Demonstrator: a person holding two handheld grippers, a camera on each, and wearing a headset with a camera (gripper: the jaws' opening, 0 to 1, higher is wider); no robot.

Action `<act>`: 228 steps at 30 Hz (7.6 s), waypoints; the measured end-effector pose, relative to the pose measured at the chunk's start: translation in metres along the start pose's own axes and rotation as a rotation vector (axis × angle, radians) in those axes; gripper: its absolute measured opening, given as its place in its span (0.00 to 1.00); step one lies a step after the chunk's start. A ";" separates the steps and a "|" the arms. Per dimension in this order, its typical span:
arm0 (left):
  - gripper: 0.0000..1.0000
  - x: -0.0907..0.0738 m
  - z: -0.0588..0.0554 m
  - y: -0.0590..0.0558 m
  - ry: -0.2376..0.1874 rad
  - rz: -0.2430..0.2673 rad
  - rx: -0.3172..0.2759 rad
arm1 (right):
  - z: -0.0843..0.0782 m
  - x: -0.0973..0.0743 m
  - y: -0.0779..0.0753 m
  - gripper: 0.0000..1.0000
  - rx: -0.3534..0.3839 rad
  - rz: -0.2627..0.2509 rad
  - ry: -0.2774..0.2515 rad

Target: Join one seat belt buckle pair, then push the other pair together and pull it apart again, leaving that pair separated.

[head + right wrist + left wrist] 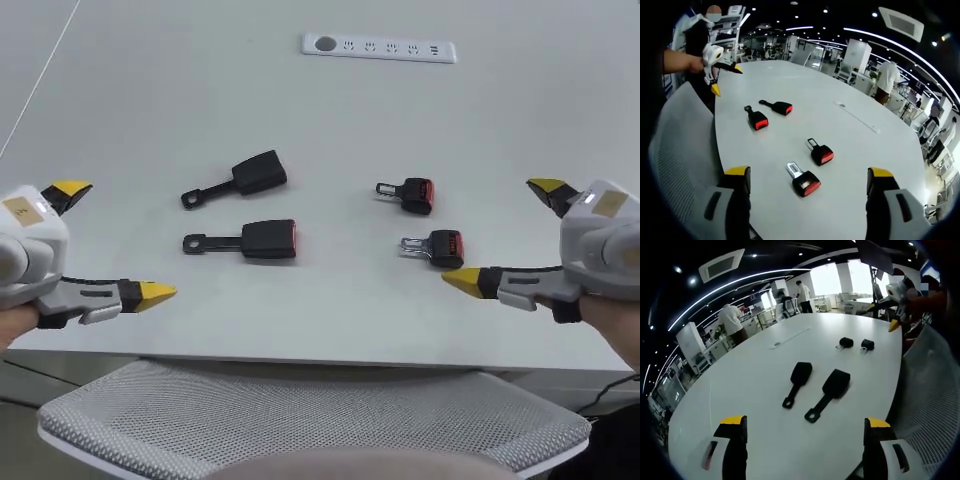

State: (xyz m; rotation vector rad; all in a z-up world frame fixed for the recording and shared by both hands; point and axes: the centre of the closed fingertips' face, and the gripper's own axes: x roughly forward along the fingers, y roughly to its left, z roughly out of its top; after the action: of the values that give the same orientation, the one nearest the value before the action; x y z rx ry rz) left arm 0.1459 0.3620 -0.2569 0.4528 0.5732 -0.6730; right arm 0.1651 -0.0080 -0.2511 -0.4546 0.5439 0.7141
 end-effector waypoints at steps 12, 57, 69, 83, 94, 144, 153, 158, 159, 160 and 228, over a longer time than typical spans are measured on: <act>0.99 0.004 0.001 -0.001 0.015 -0.006 0.016 | -0.002 0.001 0.001 0.99 -0.001 0.001 0.011; 0.91 0.056 0.021 -0.023 0.106 -0.181 0.244 | -0.015 0.013 -0.001 0.92 -0.112 0.057 0.137; 0.87 0.085 0.013 -0.039 0.150 -0.254 0.281 | -0.028 0.029 0.003 0.86 -0.223 0.137 0.207; 0.74 0.110 0.017 -0.055 0.173 -0.370 0.352 | -0.045 0.044 0.011 0.61 -0.273 0.290 0.269; 0.52 0.129 0.024 -0.072 0.186 -0.463 0.350 | -0.057 0.056 0.010 0.50 -0.288 0.383 0.314; 0.32 0.147 0.005 -0.081 0.301 -0.593 0.528 | -0.087 0.084 0.006 0.34 -0.399 0.576 0.404; 0.32 0.147 0.004 -0.081 0.298 -0.581 0.526 | -0.086 0.085 0.007 0.34 -0.401 0.565 0.413; 0.32 0.147 0.004 -0.081 0.287 -0.595 0.521 | -0.087 0.086 0.007 0.34 -0.425 0.582 0.424; 0.32 0.147 0.004 -0.082 0.289 -0.596 0.523 | -0.086 0.087 0.007 0.34 -0.430 0.581 0.431; 0.32 0.147 0.004 -0.082 0.290 -0.596 0.524 | -0.086 0.086 0.008 0.34 -0.439 0.579 0.440; 0.32 0.163 -0.006 -0.075 0.358 -0.600 0.517 | -0.004 0.163 0.103 0.35 -0.407 0.604 0.254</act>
State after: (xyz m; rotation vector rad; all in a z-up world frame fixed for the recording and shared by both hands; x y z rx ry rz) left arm 0.1968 0.2403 -0.3779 0.9112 0.8904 -1.3431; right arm 0.1924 0.1381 -0.3738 -0.7799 0.7913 1.3703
